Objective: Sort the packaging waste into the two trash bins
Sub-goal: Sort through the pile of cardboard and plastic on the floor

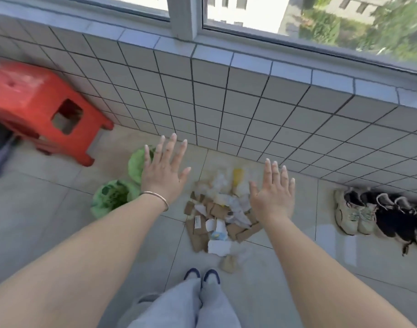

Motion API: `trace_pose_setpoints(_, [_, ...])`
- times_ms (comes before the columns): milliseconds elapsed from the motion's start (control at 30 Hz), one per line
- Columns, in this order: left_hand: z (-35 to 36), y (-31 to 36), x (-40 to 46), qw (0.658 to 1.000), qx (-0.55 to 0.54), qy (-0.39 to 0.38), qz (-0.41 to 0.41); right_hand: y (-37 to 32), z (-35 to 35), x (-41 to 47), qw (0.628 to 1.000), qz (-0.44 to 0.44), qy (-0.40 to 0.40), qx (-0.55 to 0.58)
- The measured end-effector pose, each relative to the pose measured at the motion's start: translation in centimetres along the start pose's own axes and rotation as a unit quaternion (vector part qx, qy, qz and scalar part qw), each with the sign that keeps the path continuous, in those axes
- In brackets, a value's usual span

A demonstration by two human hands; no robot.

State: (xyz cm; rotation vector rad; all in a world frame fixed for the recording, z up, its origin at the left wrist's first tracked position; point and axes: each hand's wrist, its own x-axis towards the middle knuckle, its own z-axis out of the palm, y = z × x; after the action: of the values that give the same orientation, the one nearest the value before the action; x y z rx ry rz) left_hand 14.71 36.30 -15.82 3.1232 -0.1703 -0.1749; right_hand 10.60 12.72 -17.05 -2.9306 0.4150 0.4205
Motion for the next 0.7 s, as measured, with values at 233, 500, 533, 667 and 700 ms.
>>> trace_pose_setpoints(233, [2.9, -2.7, 0.1, 0.999, -0.024, -0.024, -0.012, -3.6, 3.5, 1.8, 0.999, -0.023, -0.039, 0.016])
trace_pose_setpoints(500, [6.9, -7.6, 4.3, 0.997, 0.015, -0.058, 0.055, -6.5, 7.6, 4.6, 0.998, 0.038, -0.025, 0.044])
trace_pose_setpoints(533, [7.6, -8.2, 5.2, 0.996, 0.017, -0.058, 0.063, -6.9, 8.4, 4.9, 0.997, 0.052, -0.021, 0.05])
trace_pose_setpoints(667, [10.5, -9.8, 7.3, 0.991, 0.022, -0.066, 0.117, -8.3, 12.4, 5.6, 0.993, 0.098, -0.018, 0.064])
trace_pose_setpoints(700, [11.6, -10.0, 7.4, 0.989, 0.023, -0.072, 0.127, -8.4, 13.6, 5.6, 0.992, 0.104, -0.023, 0.067])
